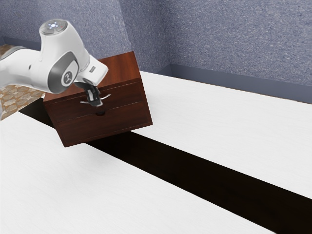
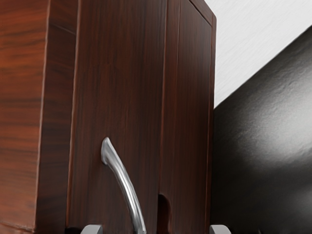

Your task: Pull the drawer handle with one arm to open the drawer

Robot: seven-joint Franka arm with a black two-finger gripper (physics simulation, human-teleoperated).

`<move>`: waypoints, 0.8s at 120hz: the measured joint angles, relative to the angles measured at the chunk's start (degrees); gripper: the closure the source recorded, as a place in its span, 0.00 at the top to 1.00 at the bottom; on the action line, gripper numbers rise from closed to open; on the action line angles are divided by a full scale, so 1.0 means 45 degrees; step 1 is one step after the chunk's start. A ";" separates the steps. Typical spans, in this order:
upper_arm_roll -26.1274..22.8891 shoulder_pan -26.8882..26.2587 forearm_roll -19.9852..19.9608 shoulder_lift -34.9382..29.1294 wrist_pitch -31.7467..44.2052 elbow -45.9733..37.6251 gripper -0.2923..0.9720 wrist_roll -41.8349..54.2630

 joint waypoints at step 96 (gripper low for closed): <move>0.0013 0.0283 -0.0030 0.0270 0.0409 -0.0272 0.27 0.0743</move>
